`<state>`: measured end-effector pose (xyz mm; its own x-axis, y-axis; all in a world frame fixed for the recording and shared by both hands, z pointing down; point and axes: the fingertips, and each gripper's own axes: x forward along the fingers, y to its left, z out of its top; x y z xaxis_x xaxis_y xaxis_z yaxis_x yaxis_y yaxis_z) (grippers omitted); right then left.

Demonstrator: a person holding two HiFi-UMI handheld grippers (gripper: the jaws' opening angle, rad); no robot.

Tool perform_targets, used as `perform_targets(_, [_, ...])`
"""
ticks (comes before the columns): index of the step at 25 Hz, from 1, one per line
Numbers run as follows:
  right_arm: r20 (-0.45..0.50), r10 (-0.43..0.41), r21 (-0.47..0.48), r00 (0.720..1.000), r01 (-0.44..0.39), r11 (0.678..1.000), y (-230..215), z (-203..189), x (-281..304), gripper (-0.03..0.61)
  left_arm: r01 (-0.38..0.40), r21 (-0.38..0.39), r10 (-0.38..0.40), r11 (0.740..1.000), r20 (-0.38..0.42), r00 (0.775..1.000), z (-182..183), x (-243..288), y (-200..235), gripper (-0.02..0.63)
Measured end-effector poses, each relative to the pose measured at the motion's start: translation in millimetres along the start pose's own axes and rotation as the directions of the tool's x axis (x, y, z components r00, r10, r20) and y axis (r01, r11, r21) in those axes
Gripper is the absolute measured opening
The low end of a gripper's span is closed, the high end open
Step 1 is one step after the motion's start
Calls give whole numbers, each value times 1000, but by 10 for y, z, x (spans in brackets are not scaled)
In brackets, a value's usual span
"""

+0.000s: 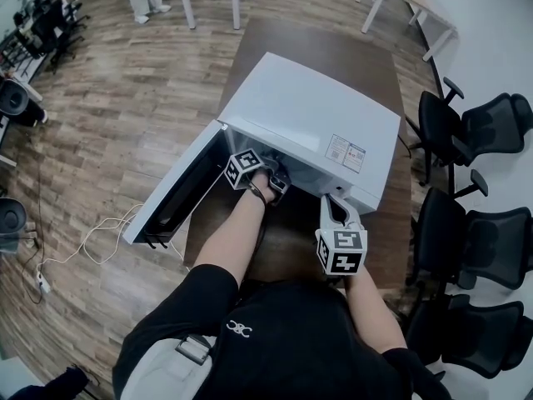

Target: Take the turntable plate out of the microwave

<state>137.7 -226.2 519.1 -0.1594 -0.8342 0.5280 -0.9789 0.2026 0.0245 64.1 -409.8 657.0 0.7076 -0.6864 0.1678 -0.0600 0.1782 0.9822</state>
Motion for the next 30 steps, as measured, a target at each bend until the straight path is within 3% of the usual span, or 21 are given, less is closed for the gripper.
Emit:
perform_targets(1, [-1, -1, 0, 1000, 1, 1000, -5, -7, -3, 9, -2, 5, 2, 1000, -3, 1000, -19, 3, 9, 59])
perform_targets(4, [-3, -5, 4, 1000, 5, 1000, -24, -20, -14, 9, 23, 27, -23, 999, -14, 1000, -61, -37, 10, 28])
perform_targets(13, [3, -8, -3, 1000, 8, 1000, -68, -33, -45, 9, 131, 34, -131, 991, 14, 991, -51, -80, -141, 37])
perform_targets(19, [19, 3, 15, 1000, -4, 1000, -87, -4, -51, 9, 160, 68, -160, 985, -3, 987, -94, -168, -235, 37])
perform_targets(30, [50, 77, 26, 996, -79, 997, 96, 46, -47, 9, 223, 24, -224, 974, 39, 974, -213, -611, -401, 37])
